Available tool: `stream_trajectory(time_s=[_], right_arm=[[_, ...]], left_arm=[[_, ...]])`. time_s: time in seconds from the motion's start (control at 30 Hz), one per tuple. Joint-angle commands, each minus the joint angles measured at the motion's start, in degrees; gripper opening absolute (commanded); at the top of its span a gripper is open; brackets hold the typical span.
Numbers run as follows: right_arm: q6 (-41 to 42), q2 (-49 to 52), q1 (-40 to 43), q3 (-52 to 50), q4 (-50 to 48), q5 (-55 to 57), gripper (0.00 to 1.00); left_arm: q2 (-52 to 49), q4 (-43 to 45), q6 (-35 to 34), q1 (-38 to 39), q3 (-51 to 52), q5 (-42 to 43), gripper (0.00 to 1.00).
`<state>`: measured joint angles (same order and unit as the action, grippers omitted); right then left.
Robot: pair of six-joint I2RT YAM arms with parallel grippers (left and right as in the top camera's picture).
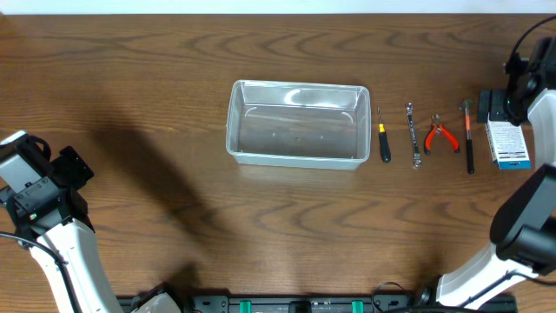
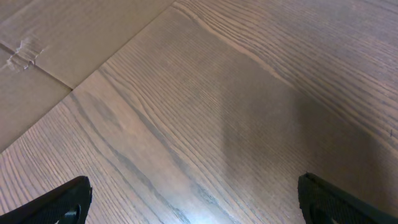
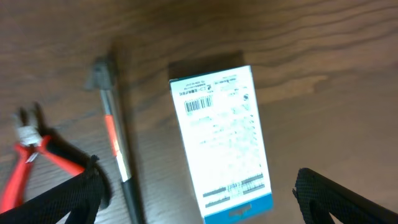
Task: Pack container
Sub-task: 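Release the container and move the right gripper to the white box, then grasp the white-blue box with the right gripper and lift it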
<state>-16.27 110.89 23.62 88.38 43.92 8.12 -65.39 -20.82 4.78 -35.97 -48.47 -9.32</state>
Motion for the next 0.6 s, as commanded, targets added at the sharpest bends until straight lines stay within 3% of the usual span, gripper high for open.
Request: stream_trajectory(time_s=[0.0,0.2,0.57], right_arm=[[-5.46,3.10,3.26,-0.09,-1.38,-3.21,0.99],[-10.49,5.70,6.10,-0.09,-2.16,-3.28,0.99],[-11.28,12.44,6.97,-0.09,-4.35,-7.08,0.99]], left_arm=[[-0.22,-0.15,0.57,-0.28,-0.50,0.33,0.98],[-0.22,-0.17,0.57,-0.28,-0.50,0.33,0.98],[-0.22,-0.15,0.57,-0.28,-0.50,0.33,0.98]])
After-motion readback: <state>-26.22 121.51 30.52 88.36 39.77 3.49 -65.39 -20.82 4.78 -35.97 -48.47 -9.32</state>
